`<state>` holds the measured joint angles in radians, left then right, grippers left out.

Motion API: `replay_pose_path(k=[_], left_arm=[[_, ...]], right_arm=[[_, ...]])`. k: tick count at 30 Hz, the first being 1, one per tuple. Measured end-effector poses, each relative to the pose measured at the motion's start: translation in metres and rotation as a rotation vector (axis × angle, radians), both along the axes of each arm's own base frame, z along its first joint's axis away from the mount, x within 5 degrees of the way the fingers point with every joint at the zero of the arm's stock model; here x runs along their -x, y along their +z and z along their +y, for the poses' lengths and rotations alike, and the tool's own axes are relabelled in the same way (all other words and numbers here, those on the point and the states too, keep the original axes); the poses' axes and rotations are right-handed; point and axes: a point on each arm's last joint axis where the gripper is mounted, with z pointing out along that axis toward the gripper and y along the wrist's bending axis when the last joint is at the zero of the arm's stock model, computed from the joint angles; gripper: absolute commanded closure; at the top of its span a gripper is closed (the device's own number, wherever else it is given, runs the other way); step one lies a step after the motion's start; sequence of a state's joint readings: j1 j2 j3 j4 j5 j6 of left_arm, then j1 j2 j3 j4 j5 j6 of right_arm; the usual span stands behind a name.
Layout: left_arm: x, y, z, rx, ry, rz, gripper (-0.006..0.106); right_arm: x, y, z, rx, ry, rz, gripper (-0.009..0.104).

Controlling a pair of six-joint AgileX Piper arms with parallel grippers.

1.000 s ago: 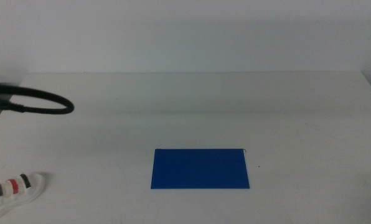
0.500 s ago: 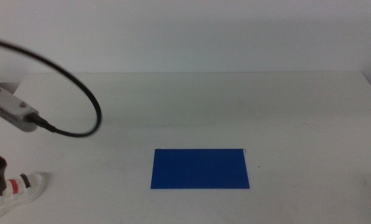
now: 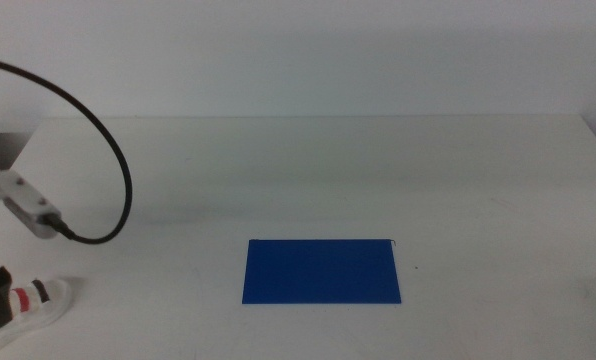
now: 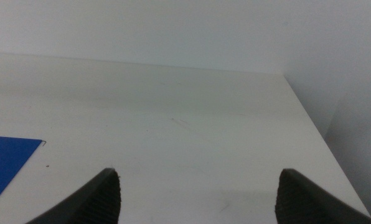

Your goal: Use one arm to grab the shoe from the table and place it on the mat.

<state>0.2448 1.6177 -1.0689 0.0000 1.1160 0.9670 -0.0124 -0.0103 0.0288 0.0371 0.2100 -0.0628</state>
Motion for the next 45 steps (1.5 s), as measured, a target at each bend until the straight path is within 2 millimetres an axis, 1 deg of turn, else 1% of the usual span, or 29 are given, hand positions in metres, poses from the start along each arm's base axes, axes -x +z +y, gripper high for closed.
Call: replay_pose_path(k=[5,10,12,14,17,18,22,25,27,29,31,34,39,42,45], left_arm=[[-0.014,-0.029,0.004,0.002,-0.006,0.037,0.007],[-0.021,-0.053,0.006,0.012,-0.012,0.081,0.007],[-0.022,-0.059,0.006,0.015,-0.012,0.094,0.009],[-0.023,-0.064,0.007,0.018,-0.012,0.105,0.013],[-0.024,-0.066,0.007,0.019,-0.013,0.11,0.027],[-0.025,-0.065,0.007,0.017,-0.013,0.109,0.034],[-0.029,-0.06,0.008,0.013,0.0,0.1,0.068],[-0.032,-0.054,0.009,0.012,0.034,0.107,0.091],[-0.033,-0.05,0.007,0.014,0.041,0.123,0.102],[-0.035,-0.047,0.001,0.014,0.032,0.14,0.102],[-0.037,-0.044,-0.01,0.001,-0.001,0.157,0.102],[-0.045,-0.034,-0.033,-0.024,-0.07,0.152,0.102],[-0.068,-0.009,-0.075,-0.045,-0.172,0.042,0.102],[-0.077,0.007,-0.106,-0.046,-0.238,-0.023,0.102],[-0.079,0.02,-0.141,-0.041,-0.326,-0.074,0.102]], right_arm=[[0.0,0.0,0.0,0.0,0.0,0.0,0.031],[0.0,0.0,0.0,0.0,0.0,0.0,0.031],[0.0,0.0,0.0,0.0,0.0,0.0,0.031],[0.0,0.0,0.0,0.0,0.0,0.0,0.031],[0.0,0.0,0.0,0.0,0.0,0.0,0.031],[0.0,0.0,0.0,0.0,0.0,0.0,0.031],[0.0,0.0,0.0,0.0,0.0,0.0,0.031],[0.0,0.0,0.0,0.0,0.0,0.0,0.031],[0.0,0.0,0.0,0.0,0.0,0.0,0.031],[0.0,0.0,0.0,0.0,0.0,0.0,0.031],[0.0,0.0,0.0,0.0,0.0,0.0,0.031],[0.0,0.0,0.0,0.0,0.0,0.0,0.031],[0.0,0.0,0.0,0.0,0.0,0.0,0.031],[0.0,0.0,0.0,0.0,0.0,0.0,0.031],[0.0,0.0,0.0,0.0,0.0,0.0,0.031]])
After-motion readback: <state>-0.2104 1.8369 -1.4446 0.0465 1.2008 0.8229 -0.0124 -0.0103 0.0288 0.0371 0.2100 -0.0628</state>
